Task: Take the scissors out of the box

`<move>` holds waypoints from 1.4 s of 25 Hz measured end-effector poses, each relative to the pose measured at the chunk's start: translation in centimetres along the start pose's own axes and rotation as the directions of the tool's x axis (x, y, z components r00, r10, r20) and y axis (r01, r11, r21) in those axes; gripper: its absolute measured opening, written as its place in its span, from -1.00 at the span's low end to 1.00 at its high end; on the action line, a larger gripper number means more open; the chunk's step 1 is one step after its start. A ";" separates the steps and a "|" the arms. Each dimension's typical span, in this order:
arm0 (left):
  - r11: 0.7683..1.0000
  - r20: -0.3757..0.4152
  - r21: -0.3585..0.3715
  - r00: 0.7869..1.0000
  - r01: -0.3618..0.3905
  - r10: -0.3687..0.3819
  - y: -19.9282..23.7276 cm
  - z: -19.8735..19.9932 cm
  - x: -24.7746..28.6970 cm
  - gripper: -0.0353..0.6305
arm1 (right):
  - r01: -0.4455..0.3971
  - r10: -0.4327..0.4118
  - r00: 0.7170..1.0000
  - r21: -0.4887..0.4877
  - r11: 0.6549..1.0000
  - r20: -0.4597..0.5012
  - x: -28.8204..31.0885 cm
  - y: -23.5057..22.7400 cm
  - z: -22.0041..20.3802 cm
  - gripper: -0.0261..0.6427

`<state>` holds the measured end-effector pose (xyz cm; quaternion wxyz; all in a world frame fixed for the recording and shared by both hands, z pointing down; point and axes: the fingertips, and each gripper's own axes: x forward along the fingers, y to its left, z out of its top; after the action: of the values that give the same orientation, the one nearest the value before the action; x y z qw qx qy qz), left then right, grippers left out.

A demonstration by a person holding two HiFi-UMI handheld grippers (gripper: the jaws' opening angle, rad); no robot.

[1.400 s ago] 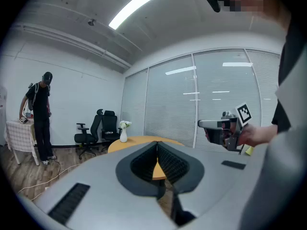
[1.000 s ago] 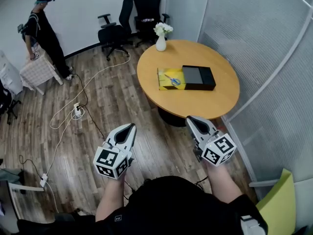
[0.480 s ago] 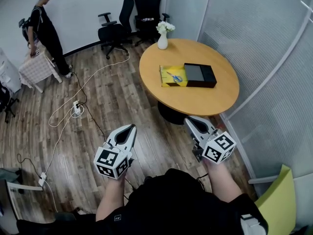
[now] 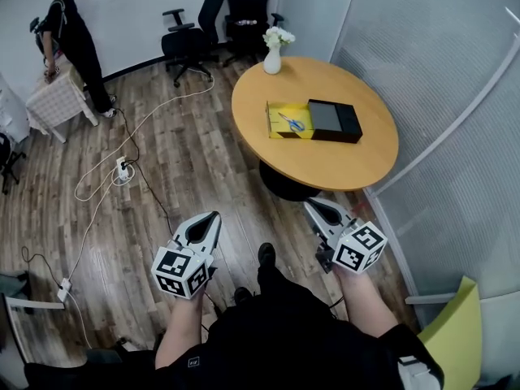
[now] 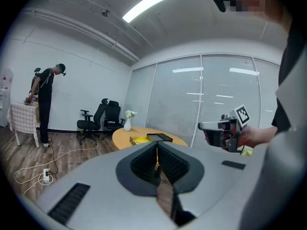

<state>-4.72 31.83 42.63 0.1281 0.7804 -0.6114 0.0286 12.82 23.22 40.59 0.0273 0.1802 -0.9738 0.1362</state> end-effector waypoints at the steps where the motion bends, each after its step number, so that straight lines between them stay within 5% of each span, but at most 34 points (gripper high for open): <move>1: 1.000 -0.006 -0.005 1.000 -0.003 0.003 0.4 0.0 0.5 -0.85 | -0.008 0.008 1.000 0.003 1.000 -0.003 0.6 -0.3 0.0 -0.81; 10: 0.999 -0.053 -0.023 0.998 -0.042 0.041 3.8 0.5 7.1 -0.85 | -0.057 0.057 0.998 0.060 0.997 -0.012 5.7 -7.0 0.2 -0.81; 27: 0.999 -0.104 0.046 0.995 0.014 -0.009 5.4 5.4 23.5 -0.85 | -0.055 0.046 0.997 0.157 0.986 0.060 10.2 -22.2 3.7 -0.81; 35: 0.996 -0.046 0.090 0.999 -0.022 0.026 6.7 9.3 26.8 -0.85 | -0.020 0.009 0.998 0.155 0.988 0.067 9.1 -26.1 4.6 -0.81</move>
<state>-5.47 2.76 40.14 0.1072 0.7771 -0.6155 0.0757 13.64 -4.60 43.72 -0.0203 0.1791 -0.9618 0.2060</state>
